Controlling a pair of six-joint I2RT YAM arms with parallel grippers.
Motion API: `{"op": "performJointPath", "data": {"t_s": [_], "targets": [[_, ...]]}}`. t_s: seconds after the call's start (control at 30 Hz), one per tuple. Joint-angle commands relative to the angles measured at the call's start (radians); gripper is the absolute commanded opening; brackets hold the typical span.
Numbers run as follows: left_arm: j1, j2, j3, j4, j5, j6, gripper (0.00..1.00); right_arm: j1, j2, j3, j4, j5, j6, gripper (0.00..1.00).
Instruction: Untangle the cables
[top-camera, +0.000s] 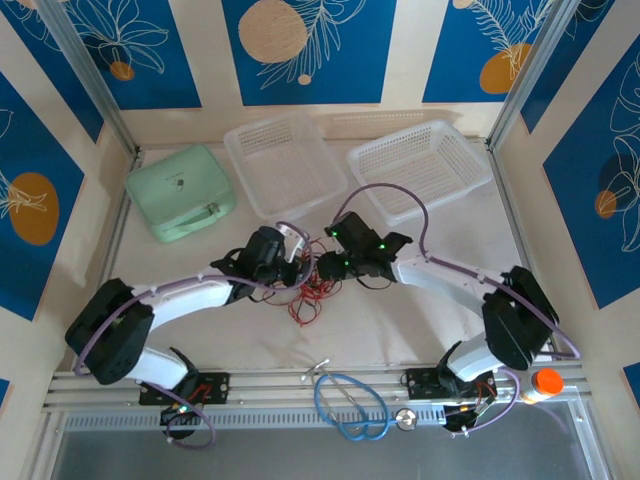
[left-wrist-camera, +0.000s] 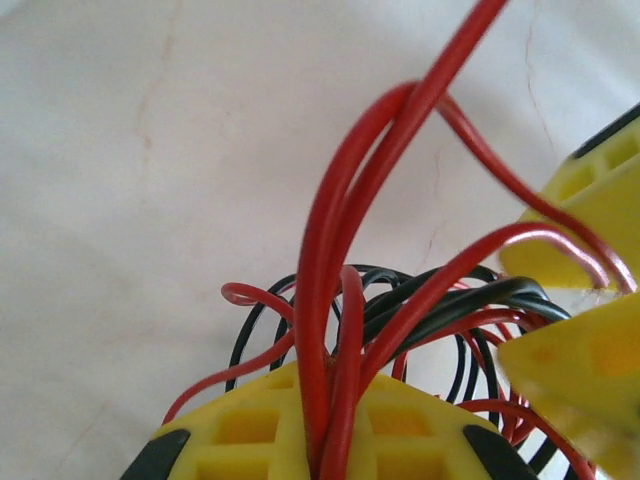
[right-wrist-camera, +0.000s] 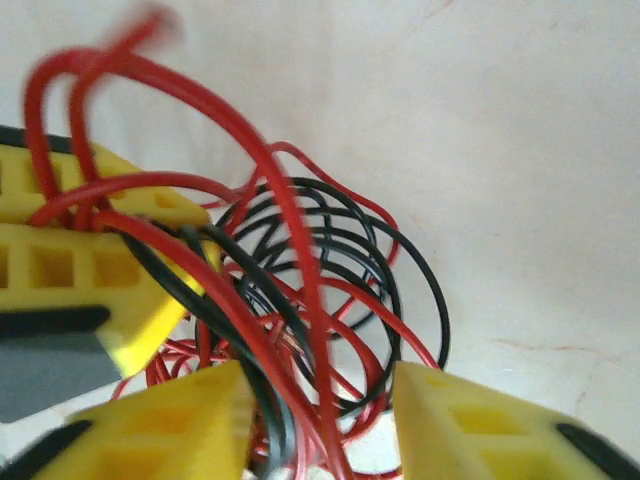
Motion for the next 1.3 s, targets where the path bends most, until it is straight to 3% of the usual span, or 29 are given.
{"op": "performJointPath", "data": {"t_s": [0.0,0.07,0.17,0.3,0.4,0.6,0.87,1.0,1.13,1.27], "targets": [[-0.003,-0.061,-0.039,0.03,-0.064,-0.131,0.0,-0.016,-0.114,-0.072,0.071,-0.06,0.246,0.61],[-0.003,-0.079,-0.072,0.075,-0.063,-0.203,0.0,-0.022,-0.175,-0.124,0.123,-0.08,0.321,0.73],[-0.002,-0.089,-0.125,0.161,-0.054,-0.299,0.0,-0.029,-0.26,-0.195,0.19,-0.085,0.407,0.8],[0.001,-0.087,-0.181,0.313,-0.006,-0.373,0.0,-0.071,-0.367,-0.301,0.25,-0.094,0.55,0.8],[0.002,-0.077,-0.209,0.419,0.05,-0.384,0.0,-0.141,-0.407,-0.366,0.286,-0.173,0.648,0.79],[0.002,-0.033,-0.237,0.592,0.148,-0.389,0.0,-0.229,-0.348,-0.384,0.302,-0.316,0.713,0.79],[0.001,0.0,-0.262,0.719,0.188,-0.419,0.0,-0.224,-0.195,-0.375,0.432,-0.423,0.763,0.79],[0.001,-0.005,-0.276,0.751,0.18,-0.423,0.0,-0.198,-0.165,-0.36,0.445,-0.437,0.769,0.68],[0.002,-0.002,-0.282,0.776,0.17,-0.428,0.0,-0.181,-0.162,-0.363,0.455,-0.437,0.782,0.5],[0.003,0.009,-0.289,0.815,0.163,-0.436,0.0,-0.177,-0.173,-0.368,0.447,-0.425,0.785,0.18]]}}
